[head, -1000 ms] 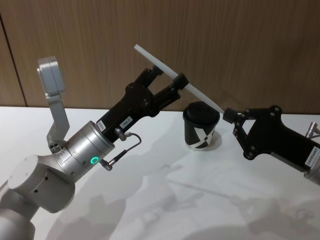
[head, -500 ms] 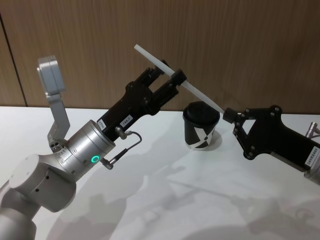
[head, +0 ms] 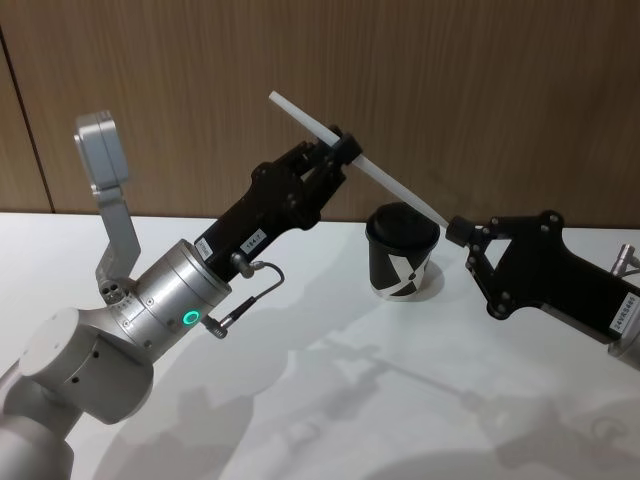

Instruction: Pick up the straw with one hand, pass it to the other hand, and insert it into the cup.

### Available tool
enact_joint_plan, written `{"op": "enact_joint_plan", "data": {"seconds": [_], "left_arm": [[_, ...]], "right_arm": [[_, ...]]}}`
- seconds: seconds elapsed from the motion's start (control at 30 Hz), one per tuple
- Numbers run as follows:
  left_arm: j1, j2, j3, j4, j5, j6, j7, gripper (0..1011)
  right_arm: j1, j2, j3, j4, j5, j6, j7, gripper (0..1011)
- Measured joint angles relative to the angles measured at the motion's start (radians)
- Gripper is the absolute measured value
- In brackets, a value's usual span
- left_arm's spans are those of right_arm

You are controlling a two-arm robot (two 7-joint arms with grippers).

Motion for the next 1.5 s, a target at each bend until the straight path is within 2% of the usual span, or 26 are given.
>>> {"op": "enact_joint_plan", "data": {"seconds": [0.13,0.77,0.9,1.23,1.27,1.5], "left_arm": [[0.0,0.0,0.0,0.0,-0.001,0.0,0.0,174],[-0.001,0.0,0.0,0.001,-0.001,0.0,0.0,44],[-0.001,0.0,0.0,0.001,-0.001,0.0,0.0,26],[-0.001,0.0,0.0,0.001,-0.001,0.0,0.0,1],[-0.001,0.0,0.0,0.001,-0.001,0.0,0.0,1],[-0.002,0.003,0.003,-0.001,0.001,0.001,0.005,1]], "right_arm": [[0.0,0.0,0.0,0.0,0.0,0.0,0.0,6],[0.0,0.0,0.0,0.0,0.0,0.0,0.0,13],[0.0,0.0,0.0,0.0,0.0,0.0,0.0,77],[0.0,0.0,0.0,0.0,0.0,0.0,0.0,391],[0.0,0.0,0.0,0.0,0.0,0.0,0.0,452],[0.0,0.0,0.0,0.0,0.0,0.0,0.0,632]]}}
